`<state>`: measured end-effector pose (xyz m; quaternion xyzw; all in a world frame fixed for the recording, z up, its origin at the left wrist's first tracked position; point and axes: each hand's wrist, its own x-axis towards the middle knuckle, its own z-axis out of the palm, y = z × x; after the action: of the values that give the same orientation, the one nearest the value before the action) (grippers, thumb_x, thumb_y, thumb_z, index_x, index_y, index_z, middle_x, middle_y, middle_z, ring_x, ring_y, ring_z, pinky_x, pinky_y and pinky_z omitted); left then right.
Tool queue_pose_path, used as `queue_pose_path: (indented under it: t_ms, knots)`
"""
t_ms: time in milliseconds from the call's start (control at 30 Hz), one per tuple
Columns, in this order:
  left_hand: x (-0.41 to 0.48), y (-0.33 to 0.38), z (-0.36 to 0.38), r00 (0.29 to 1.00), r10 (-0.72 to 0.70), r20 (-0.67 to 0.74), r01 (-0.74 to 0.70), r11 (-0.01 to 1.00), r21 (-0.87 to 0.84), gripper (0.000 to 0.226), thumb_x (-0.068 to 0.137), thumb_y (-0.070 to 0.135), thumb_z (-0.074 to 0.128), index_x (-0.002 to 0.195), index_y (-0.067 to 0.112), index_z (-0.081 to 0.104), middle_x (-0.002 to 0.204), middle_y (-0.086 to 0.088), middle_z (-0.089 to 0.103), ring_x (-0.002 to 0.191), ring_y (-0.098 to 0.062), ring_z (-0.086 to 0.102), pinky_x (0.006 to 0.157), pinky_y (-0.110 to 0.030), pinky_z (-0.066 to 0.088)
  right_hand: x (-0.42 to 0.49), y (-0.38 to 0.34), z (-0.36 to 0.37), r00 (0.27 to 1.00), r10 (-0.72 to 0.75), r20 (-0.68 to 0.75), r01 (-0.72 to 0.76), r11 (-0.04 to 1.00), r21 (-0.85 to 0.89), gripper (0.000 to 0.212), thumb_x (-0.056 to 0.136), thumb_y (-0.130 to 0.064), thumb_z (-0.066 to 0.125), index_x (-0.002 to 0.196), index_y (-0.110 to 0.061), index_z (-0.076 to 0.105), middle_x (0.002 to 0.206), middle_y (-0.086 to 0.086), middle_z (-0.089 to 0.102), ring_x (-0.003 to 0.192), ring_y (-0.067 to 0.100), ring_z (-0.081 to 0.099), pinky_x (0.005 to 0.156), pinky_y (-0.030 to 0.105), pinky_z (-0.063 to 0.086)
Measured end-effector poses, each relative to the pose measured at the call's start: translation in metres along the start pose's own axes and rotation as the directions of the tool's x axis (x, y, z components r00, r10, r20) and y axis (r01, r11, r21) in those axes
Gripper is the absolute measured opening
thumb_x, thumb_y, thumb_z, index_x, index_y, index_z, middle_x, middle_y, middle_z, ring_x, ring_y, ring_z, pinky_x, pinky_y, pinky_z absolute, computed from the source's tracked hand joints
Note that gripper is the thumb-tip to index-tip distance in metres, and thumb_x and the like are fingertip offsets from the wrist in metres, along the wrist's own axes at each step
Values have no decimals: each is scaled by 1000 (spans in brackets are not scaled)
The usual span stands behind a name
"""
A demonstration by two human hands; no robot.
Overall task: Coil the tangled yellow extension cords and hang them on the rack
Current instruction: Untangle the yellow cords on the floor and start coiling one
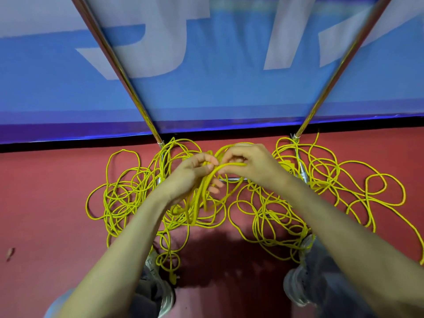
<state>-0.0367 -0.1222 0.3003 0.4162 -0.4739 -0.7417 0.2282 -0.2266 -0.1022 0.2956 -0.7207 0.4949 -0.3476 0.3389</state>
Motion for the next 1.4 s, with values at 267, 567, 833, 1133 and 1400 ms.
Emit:
queue_pose_path:
  t_ms: [267, 567, 833, 1133, 1400]
  knots:
    - [4, 6, -7, 996, 74, -56, -84, 974, -210, 8, 91, 4, 45, 93, 9, 50, 75, -4, 65, 41, -8, 40, 39, -19, 36, -5, 23, 0, 946, 291, 144, -278, 955, -106, 31, 75, -30, 78, 73, -28, 47, 64, -10, 46, 55, 3, 41, 56, 19, 35]
    - [0, 15, -23, 978, 147, -150, -175, 966, -190, 9, 92, 4, 44, 90, 10, 50, 75, -6, 66, 43, -15, 53, 40, -20, 43, -6, 38, -24, 958, 282, -59, -265, 942, 205, 13, 89, -15, 63, 90, -28, 63, 65, -10, 56, 58, 1, 52, 58, 18, 43]
    - [3, 4, -13, 996, 76, -35, -75, 997, 33, 13, 98, 1, 40, 95, 9, 50, 67, -2, 69, 43, -17, 60, 47, -26, 50, -2, 9, -5, 997, 47, 60, -45, 998, -39, 16, 85, -21, 68, 100, -17, 73, 80, -20, 61, 77, -6, 57, 72, 13, 41]
    - [6, 2, -4, 994, 84, -65, -91, 990, -110, 17, 98, 0, 37, 92, 9, 50, 55, -3, 41, 38, -8, 34, 38, -16, 31, -1, 12, 7, 967, 250, 44, -254, 952, 170, 25, 79, -27, 75, 81, -26, 50, 70, 7, 65, 59, 21, 57, 56, 35, 48]
    - [3, 2, -5, 998, 19, 58, -22, 999, 48, 15, 85, 5, 58, 90, 14, 47, 62, -6, 48, 42, -9, 31, 41, -16, 24, -5, 28, -12, 962, 267, 54, -241, 929, -282, 22, 82, -15, 63, 93, -18, 44, 83, 0, 59, 79, 21, 56, 73, 32, 48]
